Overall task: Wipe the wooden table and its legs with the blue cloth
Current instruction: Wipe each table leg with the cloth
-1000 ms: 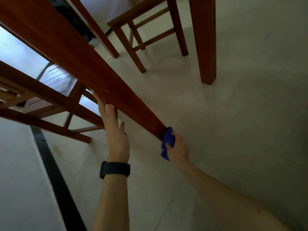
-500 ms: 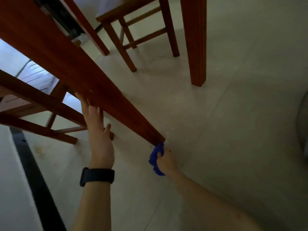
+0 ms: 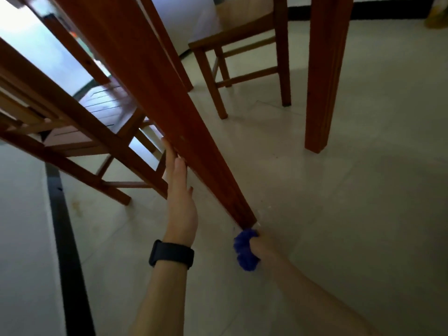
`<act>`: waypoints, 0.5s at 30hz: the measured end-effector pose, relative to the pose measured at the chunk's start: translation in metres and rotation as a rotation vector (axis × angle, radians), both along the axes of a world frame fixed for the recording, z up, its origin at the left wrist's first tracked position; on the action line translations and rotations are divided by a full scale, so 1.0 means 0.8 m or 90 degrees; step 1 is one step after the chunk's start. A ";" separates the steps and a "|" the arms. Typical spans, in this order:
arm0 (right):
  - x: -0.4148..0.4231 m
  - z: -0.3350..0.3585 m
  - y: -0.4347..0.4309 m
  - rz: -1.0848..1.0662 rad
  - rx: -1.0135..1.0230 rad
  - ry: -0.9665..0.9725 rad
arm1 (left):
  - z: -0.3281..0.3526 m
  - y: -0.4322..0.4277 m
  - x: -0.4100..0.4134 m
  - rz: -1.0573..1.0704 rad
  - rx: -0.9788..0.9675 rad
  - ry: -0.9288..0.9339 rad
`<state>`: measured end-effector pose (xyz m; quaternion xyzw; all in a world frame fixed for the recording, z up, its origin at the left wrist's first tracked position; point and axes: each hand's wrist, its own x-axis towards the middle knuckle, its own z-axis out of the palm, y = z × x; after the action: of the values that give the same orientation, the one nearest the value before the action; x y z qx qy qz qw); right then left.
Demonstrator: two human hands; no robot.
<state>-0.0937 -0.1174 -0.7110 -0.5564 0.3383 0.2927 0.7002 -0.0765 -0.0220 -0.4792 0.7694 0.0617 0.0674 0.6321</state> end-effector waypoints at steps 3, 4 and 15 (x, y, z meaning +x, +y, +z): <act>-0.002 0.049 -0.012 -0.152 -0.007 -0.018 | 0.008 -0.002 -0.005 -0.033 0.000 -0.001; 0.002 0.045 -0.013 -0.155 0.006 -0.015 | 0.011 -0.004 -0.008 -0.049 -0.007 0.001; -0.004 0.096 0.045 0.035 0.021 -0.307 | -0.034 0.064 0.001 -0.114 0.163 0.118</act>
<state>-0.0970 -0.0817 -0.6343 -0.6078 0.1412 0.1757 0.7614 -0.0759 0.0289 -0.5063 0.8492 0.0419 -0.0527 0.5238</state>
